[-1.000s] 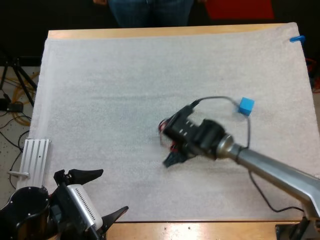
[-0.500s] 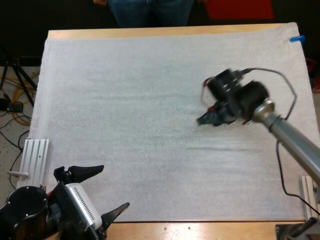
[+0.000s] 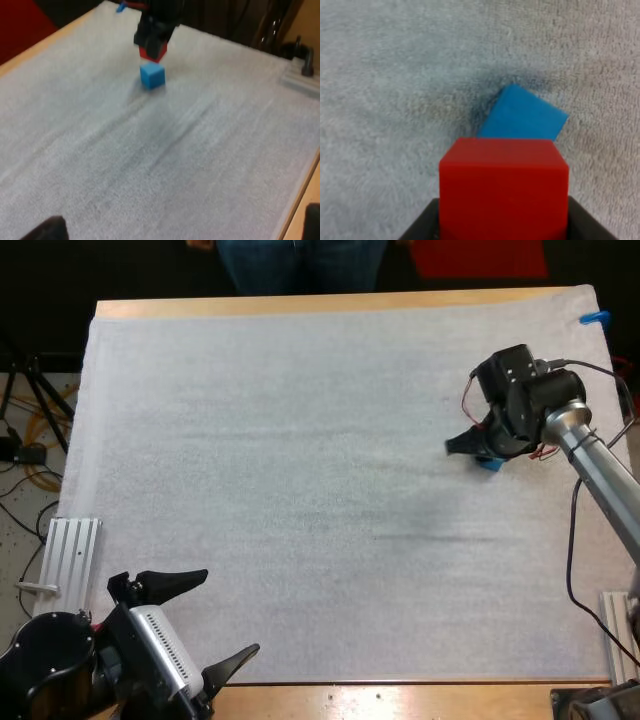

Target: Stack red cube on blue cube

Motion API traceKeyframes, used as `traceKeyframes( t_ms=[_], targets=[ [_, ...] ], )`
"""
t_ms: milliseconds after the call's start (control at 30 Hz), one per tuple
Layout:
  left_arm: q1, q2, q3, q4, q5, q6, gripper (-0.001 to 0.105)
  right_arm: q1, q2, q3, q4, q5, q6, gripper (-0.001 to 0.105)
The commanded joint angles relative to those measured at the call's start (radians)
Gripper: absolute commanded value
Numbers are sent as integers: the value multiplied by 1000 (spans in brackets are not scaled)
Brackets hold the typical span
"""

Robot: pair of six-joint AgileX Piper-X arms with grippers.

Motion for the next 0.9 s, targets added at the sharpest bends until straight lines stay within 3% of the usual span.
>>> traceKeyframes(
  t_ms=[0, 367, 867],
  targets=[
    [-6, 1, -4, -17, 8, -13, 87, -15, 1, -9, -11, -4, -7, 15],
    [-6, 1, -4, -17, 8, -13, 87, -75, 61, -9, -61, -95, 39, 15],
    [-6, 1, -4, -17, 8, -13, 87, -74, 88, -9, -102, -88, 59, 15]
  ],
)
